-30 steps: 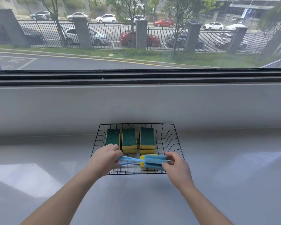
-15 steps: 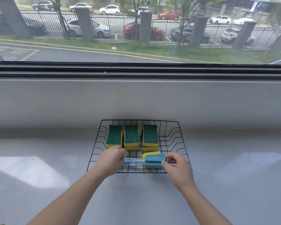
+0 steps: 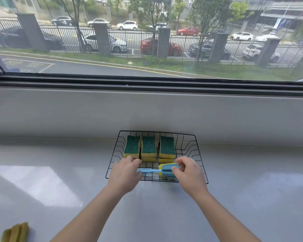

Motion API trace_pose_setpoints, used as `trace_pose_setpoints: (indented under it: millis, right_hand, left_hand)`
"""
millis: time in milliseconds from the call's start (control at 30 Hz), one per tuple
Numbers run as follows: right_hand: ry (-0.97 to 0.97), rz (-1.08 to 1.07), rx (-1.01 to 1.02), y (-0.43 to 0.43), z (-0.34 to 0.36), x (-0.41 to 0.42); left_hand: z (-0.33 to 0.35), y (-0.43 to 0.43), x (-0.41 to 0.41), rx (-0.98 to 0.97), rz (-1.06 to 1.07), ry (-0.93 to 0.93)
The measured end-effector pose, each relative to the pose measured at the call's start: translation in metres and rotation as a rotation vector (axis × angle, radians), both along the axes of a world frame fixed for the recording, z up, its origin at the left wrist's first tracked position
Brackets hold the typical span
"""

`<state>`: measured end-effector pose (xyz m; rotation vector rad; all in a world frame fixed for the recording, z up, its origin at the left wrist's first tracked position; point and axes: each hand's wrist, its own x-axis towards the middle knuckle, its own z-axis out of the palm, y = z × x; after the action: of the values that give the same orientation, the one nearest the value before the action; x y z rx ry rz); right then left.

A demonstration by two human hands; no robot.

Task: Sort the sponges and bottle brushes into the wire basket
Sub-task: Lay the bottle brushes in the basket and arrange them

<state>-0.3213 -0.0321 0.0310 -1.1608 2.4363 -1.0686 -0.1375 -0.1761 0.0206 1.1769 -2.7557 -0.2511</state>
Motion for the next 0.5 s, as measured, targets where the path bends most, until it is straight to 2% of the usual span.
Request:
trace_pose_setpoints:
  millis: [333,500]
  right_hand:
    - [0.201,0.223,0.092,0.000,0.018,0.046]
    - [0.175,0.341,0.094,-0.012,0.024,0.082]
  left_hand:
    - [0.020,0.029,0.067,-0.020,0.136,0.032]
    - [0.023,0.040,0.110,-0.019,0.230,0.001]
